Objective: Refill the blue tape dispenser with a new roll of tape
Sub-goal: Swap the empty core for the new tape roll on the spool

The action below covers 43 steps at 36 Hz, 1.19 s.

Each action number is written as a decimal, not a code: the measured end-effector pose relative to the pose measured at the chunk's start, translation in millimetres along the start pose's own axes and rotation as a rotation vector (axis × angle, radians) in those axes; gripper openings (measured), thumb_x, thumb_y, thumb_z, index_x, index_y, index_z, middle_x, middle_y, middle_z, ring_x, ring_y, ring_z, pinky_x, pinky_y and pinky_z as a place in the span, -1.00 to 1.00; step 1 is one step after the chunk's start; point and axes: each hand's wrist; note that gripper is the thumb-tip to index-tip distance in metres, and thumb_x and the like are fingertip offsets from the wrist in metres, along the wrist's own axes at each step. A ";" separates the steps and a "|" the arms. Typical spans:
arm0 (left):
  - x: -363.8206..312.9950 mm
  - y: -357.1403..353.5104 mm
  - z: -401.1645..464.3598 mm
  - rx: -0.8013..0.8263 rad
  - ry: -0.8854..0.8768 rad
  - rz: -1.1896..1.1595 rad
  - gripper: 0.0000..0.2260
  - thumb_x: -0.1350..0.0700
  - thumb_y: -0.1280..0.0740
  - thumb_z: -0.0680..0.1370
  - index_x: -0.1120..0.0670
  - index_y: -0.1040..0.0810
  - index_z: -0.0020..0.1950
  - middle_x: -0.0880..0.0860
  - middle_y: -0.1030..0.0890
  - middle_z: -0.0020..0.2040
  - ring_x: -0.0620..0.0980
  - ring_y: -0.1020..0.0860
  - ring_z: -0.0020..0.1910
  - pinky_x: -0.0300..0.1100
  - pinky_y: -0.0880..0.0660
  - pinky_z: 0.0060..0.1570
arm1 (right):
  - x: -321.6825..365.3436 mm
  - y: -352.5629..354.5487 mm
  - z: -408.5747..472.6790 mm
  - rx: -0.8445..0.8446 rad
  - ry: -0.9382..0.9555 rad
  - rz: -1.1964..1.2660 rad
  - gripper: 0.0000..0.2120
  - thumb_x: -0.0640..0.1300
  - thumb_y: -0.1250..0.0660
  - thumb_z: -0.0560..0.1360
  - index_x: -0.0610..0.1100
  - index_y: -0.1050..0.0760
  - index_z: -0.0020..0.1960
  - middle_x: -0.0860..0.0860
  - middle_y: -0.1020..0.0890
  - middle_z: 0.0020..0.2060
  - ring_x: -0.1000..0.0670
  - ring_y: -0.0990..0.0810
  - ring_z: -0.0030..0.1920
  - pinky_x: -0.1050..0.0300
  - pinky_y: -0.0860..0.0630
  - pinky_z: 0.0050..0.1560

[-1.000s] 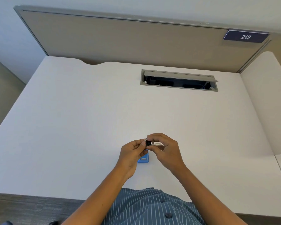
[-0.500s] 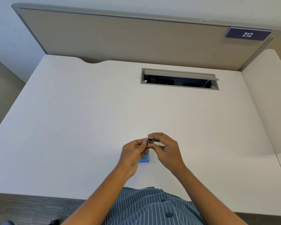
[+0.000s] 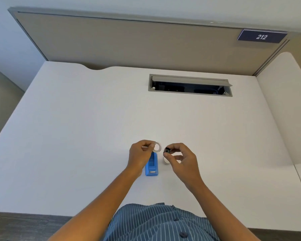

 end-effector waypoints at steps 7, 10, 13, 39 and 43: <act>-6.0 -16.5 37.6 0.011 -0.134 0.270 -0.90 0.15 -0.44 0.66 0.02 -0.76 0.08 -0.07 -0.73 -0.01 -0.18 -0.63 -0.10 -0.44 -0.49 -0.14 | -4.1 13.7 -4.4 -0.058 -0.061 0.001 -0.75 -0.25 -0.59 0.53 0.01 -0.67 0.11 0.13 -0.77 -0.03 0.06 -0.74 -0.03 0.21 -0.67 -0.01; -7.9 -27.0 48.7 0.022 -0.178 0.374 -0.90 0.16 -0.45 0.66 0.07 -0.76 0.12 0.00 -0.72 0.07 -0.07 -0.62 -0.03 -0.25 -0.54 0.03 | -7.7 20.8 -7.3 -0.076 -0.084 -0.011 -0.76 -0.24 -0.60 0.53 0.00 -0.68 0.11 0.12 -0.77 -0.02 0.06 -0.74 -0.03 0.18 -0.69 0.01; -7.9 -36.2 55.9 0.047 -0.190 0.448 -0.88 0.19 -0.42 0.66 0.11 -0.75 0.13 0.04 -0.71 0.11 -0.05 -0.60 0.01 -0.21 -0.49 0.06 | -11.4 29.3 -10.5 -0.097 -0.106 0.002 -0.78 -0.21 -0.61 0.53 0.01 -0.68 0.10 0.13 -0.77 -0.03 0.05 -0.74 -0.04 0.22 -0.68 0.01; -4.2 -55.3 63.2 0.113 -0.239 0.674 -0.77 0.16 -0.41 0.66 0.14 -0.66 0.31 0.12 -0.63 0.27 0.13 -0.60 0.26 -0.06 -0.52 0.27 | -34.1 59.1 -16.3 -0.192 -0.202 0.034 -0.79 -0.24 -0.59 0.54 -0.01 -0.69 0.10 0.06 -0.79 -0.02 0.00 -0.75 -0.04 0.00 -0.71 0.08; -1.9 -53.8 47.6 0.261 -0.398 0.802 -0.70 0.04 -0.45 0.64 0.08 -0.64 0.36 0.08 -0.60 0.29 0.11 -0.53 0.32 -0.01 -0.46 0.35 | -35.1 57.4 -13.8 -0.193 -0.201 0.041 -0.79 -0.23 -0.58 0.54 0.01 -0.69 0.09 0.08 -0.79 -0.03 0.05 -0.74 -0.05 0.04 -0.69 0.06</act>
Point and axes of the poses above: each hand's wrist, its own z-axis towards the middle knuckle, its own y-axis out of the back of the hand, x = y × z
